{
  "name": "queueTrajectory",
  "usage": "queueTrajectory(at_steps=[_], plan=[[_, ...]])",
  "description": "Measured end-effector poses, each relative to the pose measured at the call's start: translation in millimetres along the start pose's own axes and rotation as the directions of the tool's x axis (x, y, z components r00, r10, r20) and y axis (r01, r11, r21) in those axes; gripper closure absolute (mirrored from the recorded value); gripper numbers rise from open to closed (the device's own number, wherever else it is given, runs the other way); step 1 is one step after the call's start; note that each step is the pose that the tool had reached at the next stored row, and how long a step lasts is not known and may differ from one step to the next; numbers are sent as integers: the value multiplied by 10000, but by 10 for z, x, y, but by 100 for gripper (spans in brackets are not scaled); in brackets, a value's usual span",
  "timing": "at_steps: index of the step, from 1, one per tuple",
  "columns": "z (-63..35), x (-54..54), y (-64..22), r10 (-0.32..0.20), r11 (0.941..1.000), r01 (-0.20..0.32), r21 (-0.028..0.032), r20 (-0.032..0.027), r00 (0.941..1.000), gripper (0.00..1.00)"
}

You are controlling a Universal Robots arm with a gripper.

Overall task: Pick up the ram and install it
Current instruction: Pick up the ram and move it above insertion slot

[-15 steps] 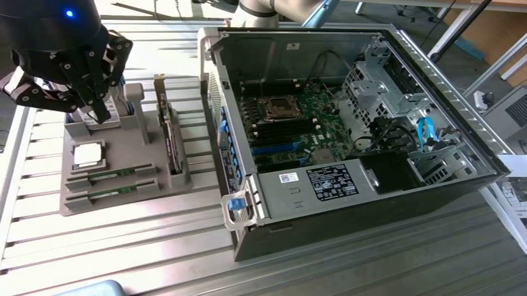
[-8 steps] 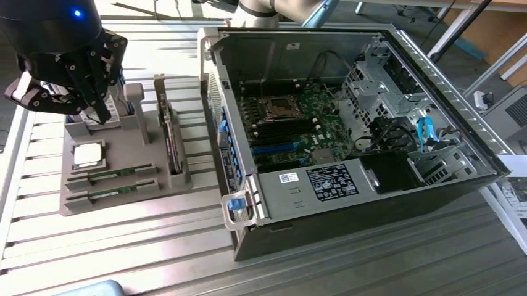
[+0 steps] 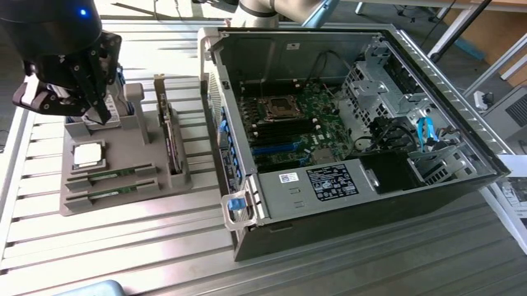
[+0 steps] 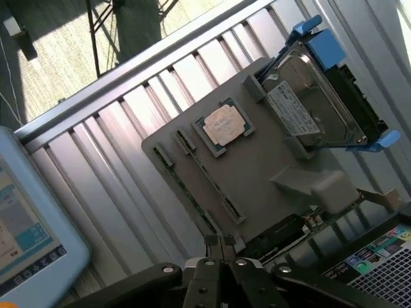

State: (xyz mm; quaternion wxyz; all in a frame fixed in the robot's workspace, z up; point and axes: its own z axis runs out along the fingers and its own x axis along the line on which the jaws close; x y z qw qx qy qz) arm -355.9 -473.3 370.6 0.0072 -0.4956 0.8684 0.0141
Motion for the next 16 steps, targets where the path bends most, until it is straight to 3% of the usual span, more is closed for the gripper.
queueTrajectory(at_steps=[4,9,13,16], plan=[[4,0,0,-730,9973,730,-20,-12,9973,90],[8,0,0,-1639,9865,1639,-45,-24,9865,90],[12,0,0,-2359,9718,2358,-67,-32,9718,90],[16,0,0,-3004,9538,3003,-88,-40,9538,90]])
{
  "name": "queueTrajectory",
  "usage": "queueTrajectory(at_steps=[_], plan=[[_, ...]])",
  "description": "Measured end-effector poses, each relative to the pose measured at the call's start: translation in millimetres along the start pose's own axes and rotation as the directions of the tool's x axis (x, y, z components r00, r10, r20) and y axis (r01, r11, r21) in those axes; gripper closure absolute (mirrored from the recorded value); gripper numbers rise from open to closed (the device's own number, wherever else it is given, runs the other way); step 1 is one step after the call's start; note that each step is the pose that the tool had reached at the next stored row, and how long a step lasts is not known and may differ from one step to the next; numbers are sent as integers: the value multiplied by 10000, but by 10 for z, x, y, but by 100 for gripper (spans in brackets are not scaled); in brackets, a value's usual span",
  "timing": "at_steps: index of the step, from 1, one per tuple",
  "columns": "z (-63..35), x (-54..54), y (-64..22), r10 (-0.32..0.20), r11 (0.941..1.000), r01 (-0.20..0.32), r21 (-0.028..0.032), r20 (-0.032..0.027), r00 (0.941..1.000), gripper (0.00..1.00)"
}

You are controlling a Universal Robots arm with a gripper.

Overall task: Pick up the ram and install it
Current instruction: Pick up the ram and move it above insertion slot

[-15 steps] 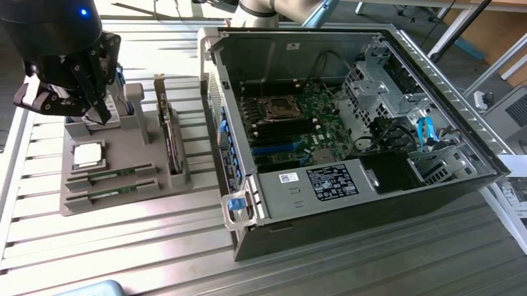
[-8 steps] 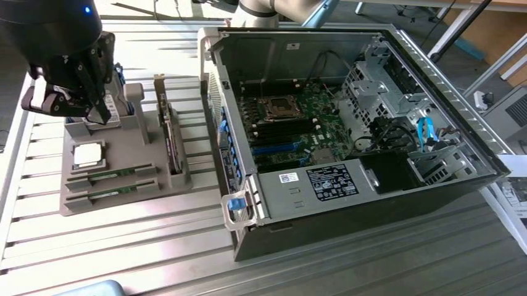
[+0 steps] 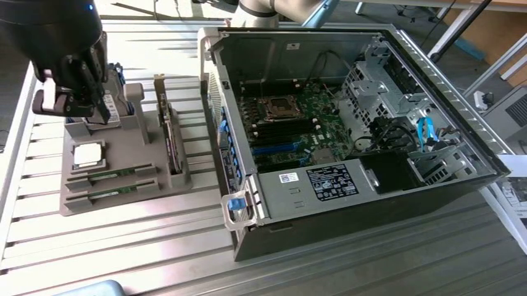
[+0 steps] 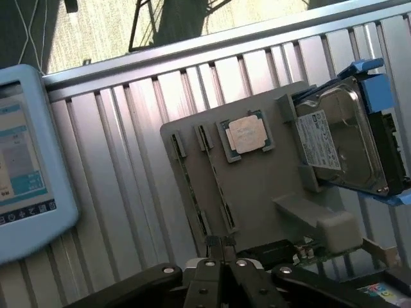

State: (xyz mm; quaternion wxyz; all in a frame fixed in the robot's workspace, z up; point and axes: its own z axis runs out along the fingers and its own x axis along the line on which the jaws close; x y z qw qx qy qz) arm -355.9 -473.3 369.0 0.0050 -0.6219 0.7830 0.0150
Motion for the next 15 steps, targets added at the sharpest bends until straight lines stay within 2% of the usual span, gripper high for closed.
queueTrajectory(at_steps=[4,9,15], plan=[[5,0,0,-790,9969,790,-21,-12,9969,90],[9,0,0,-1614,9869,1614,-45,-24,9869,90],[9,0,0,-1645,9864,1645,-46,-25,9864,90]])
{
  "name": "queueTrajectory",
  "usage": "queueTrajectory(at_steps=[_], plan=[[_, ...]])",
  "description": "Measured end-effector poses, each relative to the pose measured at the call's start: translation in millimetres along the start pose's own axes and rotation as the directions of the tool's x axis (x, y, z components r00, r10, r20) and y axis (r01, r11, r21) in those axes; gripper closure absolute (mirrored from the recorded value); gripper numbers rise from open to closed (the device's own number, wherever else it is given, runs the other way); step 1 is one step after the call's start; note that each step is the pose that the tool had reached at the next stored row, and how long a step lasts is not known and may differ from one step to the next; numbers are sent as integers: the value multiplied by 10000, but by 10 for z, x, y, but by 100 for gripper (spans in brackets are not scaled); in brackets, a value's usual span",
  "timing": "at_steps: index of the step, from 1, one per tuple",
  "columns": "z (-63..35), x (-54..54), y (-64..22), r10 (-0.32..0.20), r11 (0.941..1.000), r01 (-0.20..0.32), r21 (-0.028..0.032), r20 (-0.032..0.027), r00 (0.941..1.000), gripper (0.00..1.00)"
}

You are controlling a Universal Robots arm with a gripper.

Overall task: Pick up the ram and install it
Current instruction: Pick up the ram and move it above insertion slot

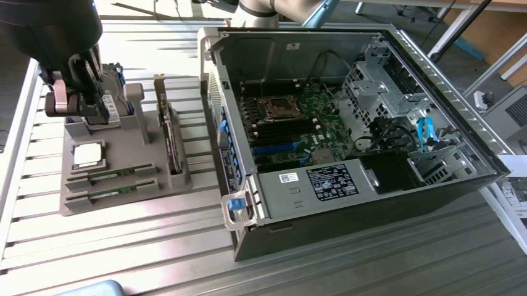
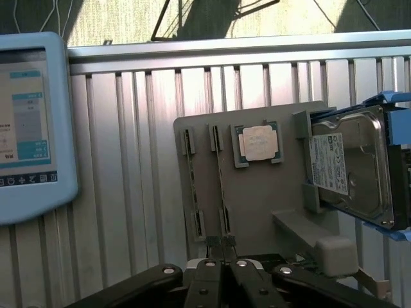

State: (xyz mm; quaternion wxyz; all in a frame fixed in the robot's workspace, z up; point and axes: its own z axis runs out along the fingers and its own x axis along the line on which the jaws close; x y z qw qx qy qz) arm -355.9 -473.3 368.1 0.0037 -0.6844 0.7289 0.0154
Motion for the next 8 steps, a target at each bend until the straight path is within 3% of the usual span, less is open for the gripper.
queueTrajectory(at_steps=[4,7,8], plan=[[0,0,0,0,10000,0,0,0,10000,89],[0,0,0,0,10000,0,0,0,10000,71],[0,0,0,0,10000,0,0,0,10000,71]])
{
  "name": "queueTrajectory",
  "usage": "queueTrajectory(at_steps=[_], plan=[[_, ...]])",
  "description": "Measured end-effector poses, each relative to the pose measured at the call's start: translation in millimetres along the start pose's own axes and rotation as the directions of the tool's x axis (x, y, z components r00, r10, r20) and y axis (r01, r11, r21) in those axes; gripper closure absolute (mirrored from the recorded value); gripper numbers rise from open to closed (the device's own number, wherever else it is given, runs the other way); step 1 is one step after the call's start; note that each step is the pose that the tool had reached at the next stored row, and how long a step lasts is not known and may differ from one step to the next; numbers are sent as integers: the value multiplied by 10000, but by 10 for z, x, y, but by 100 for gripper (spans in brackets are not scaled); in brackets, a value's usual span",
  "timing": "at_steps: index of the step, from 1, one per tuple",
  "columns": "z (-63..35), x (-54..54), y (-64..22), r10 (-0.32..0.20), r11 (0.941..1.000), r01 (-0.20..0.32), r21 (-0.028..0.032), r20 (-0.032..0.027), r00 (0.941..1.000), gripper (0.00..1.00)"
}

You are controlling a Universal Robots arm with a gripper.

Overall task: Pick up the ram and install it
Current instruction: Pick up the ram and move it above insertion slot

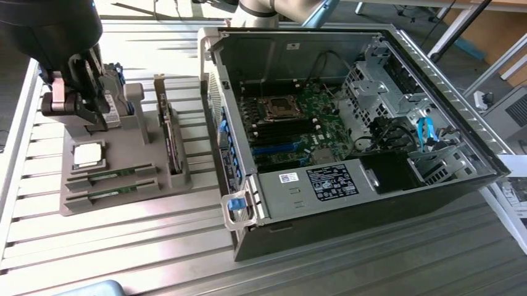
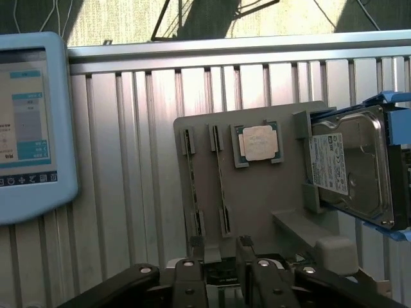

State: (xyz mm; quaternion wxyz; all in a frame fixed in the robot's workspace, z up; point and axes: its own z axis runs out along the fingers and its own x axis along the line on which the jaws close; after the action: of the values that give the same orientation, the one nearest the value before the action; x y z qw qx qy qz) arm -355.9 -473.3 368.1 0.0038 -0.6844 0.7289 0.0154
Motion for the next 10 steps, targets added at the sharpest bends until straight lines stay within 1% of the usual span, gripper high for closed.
queueTrajectory(at_steps=[1,6,10], plan=[[0,0,0,0,10000,0,0,0,10000,64],[8,0,-1,-8,10000,8,0,0,10000,64],[74,2,-1,-29,10000,29,-1,5,10000,64]])
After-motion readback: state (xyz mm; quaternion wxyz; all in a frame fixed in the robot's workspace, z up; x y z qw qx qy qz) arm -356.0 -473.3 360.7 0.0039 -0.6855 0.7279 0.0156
